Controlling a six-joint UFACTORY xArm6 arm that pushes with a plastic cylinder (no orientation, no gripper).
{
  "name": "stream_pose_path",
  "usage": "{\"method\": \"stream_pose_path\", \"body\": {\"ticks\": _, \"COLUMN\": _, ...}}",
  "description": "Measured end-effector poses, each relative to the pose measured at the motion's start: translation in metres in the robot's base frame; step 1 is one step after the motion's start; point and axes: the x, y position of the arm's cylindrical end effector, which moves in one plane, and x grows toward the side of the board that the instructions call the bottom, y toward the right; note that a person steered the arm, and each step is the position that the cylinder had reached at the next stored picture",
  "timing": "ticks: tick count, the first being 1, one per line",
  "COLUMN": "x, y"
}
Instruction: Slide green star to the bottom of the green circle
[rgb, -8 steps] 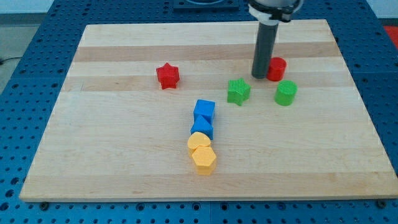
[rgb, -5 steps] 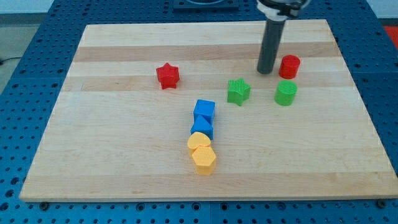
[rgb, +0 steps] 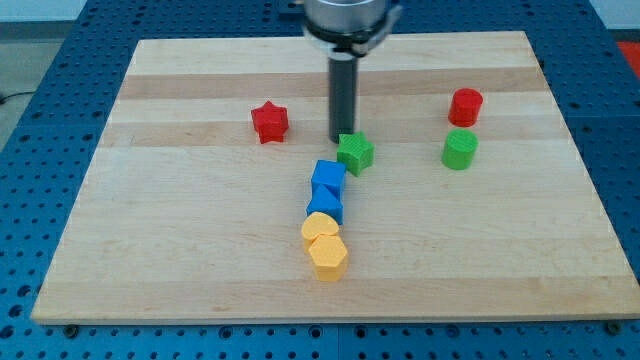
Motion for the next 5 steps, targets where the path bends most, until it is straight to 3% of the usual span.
{"method": "stream_pose_path", "body": {"ticks": 1, "x": 0.002, "y": -0.032}}
{"method": "stream_pose_path", "body": {"ticks": 2, "x": 0.024, "y": -0.025}}
{"method": "stream_pose_path", "body": {"ticks": 5, "x": 0.043, "y": 0.063}}
